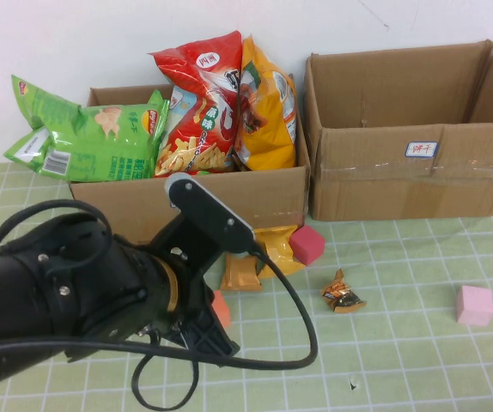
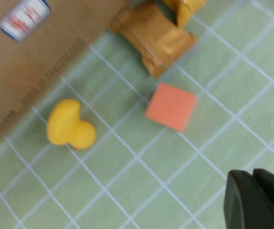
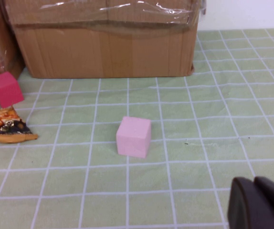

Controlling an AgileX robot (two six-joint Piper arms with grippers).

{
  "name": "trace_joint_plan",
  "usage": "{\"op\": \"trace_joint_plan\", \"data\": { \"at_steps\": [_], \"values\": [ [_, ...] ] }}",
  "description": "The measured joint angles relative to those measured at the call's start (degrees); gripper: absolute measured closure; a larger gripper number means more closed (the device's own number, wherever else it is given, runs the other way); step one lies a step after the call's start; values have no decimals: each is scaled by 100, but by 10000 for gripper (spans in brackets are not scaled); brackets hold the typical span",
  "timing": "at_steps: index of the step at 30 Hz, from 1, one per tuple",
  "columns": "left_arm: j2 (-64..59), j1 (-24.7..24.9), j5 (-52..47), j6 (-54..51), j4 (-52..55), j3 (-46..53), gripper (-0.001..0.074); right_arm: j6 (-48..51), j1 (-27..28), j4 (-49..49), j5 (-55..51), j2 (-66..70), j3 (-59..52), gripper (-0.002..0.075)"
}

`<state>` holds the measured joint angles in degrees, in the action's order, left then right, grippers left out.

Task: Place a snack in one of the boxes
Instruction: Pick up the biscuit

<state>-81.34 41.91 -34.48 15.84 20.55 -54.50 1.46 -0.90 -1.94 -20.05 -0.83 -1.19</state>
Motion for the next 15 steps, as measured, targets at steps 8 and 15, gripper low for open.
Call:
{"op": "trace_joint_plan", "data": {
  "at_steps": [8,15],
  "values": [
    [-490,12,371,25,-529,23,375,0,0,0,0,0,0,728],
    [-1453,314,669,124,-845,-647,85,0,0,0,0,0,0,728]
  ]
}}
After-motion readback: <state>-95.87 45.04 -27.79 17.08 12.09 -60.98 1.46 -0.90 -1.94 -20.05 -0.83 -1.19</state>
